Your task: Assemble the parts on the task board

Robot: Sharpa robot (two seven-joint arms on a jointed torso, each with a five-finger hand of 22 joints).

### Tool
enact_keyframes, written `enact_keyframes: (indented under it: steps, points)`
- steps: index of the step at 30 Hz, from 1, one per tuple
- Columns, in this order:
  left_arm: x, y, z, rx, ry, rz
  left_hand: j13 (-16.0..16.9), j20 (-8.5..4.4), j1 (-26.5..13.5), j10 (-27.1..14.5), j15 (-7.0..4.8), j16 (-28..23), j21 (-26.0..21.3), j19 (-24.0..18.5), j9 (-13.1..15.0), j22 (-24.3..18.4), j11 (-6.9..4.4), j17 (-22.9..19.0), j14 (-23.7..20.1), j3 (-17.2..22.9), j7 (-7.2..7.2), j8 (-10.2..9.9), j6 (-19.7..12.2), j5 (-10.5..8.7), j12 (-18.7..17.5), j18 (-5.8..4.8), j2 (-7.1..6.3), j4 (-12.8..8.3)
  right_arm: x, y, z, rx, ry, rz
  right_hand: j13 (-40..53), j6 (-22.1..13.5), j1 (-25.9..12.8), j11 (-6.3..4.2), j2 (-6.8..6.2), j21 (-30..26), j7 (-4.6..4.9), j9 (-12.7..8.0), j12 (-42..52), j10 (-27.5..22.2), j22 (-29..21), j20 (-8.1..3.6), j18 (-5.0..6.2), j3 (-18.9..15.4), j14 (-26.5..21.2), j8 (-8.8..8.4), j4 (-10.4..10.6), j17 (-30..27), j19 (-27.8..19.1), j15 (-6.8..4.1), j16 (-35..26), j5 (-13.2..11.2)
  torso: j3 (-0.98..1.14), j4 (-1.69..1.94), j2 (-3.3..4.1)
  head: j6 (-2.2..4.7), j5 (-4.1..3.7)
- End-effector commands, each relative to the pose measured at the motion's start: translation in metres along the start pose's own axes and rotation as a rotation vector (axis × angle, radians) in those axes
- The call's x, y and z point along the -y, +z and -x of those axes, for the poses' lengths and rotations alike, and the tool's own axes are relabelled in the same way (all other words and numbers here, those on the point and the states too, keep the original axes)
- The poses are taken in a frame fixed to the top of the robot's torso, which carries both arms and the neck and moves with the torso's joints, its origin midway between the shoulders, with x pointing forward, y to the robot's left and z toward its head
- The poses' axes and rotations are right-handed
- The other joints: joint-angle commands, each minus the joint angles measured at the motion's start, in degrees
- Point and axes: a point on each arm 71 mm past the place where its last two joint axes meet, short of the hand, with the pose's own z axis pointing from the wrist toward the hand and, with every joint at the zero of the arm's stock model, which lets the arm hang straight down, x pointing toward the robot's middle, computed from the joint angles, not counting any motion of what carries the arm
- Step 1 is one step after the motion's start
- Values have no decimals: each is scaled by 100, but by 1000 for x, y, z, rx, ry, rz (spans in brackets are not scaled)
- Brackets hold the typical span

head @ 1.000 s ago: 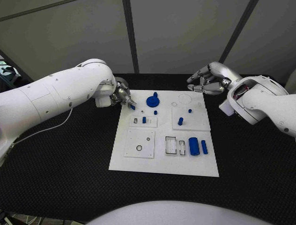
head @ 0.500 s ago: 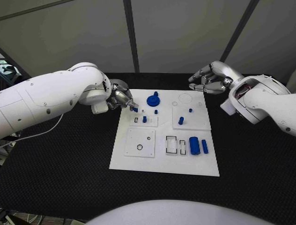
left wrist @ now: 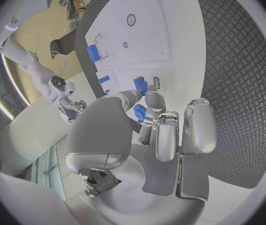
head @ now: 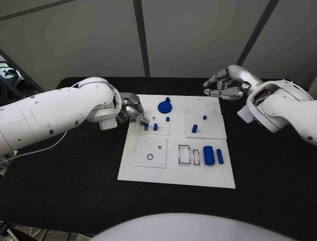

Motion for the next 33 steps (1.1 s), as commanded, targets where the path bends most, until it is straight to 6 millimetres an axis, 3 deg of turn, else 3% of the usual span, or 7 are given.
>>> enact_keyframes:
  steps: [1,33]
  points:
    - [0,0,4,70,68,22,-9,-9,-36,160,-41,36,20,50,5,137,-100,1406,559,791,-22,13,37,48,-3,-60,-24,-754,-1,0,1,2,0,7,-3,29,-17,-7,-42,-14,0,-7,20,-25,2,11,109,41,95,-30,2,2,45,-3,-28,38,2,2,6,-4,-7]
    - [4,8,-10,45,161,42,-101,-13,-58,144,-45,34,24,55,18,144,-105,1403,558,822,-26,20,43,94,-69,-61,-48,-782,-2,1,-1,-7,1,11,-2,27,-15,-9,-44,-15,-1,-7,22,-24,2,11,109,49,96,-31,3,3,46,-4,-29,40,2,6,7,-50,-9]
